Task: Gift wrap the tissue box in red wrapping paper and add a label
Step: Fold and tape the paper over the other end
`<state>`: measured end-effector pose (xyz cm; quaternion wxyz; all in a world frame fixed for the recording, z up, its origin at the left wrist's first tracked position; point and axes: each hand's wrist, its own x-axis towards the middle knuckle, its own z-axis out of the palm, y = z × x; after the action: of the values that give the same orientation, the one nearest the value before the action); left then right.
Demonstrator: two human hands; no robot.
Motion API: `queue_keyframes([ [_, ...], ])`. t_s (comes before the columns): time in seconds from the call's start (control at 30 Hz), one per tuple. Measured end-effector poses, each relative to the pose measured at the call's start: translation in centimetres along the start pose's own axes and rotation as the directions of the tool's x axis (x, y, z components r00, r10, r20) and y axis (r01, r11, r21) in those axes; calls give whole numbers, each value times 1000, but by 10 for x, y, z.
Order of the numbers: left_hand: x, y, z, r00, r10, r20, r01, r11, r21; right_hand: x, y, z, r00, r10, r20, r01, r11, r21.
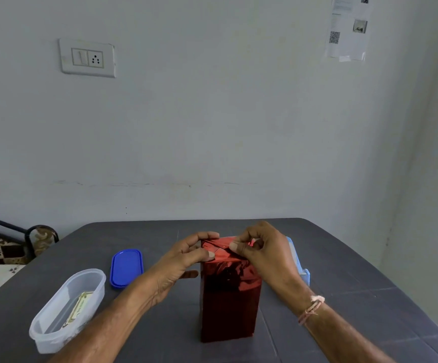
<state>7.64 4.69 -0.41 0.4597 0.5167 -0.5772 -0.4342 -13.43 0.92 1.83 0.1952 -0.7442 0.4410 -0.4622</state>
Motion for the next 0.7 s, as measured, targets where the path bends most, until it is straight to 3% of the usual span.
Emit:
queue_keyframes([
  [0.2,-5,-5,2,991,21,-131,-21,1000,3,11,5,6,1000,19,11,-19,1000,13],
  [0.3,-9,-4,6,989,43,-142,-40,999,24,14,8,11,1000,8,24,-8,1000,1],
  [0.53,-8,-2,3,987,64,-145,-52,995,84,11,15,1,997,-61,48,53,988,148],
  [0.7,-7,-2,3,988,71,-137,-55,992,116,18,16,-4,974,-196,114,200,979,-29],
])
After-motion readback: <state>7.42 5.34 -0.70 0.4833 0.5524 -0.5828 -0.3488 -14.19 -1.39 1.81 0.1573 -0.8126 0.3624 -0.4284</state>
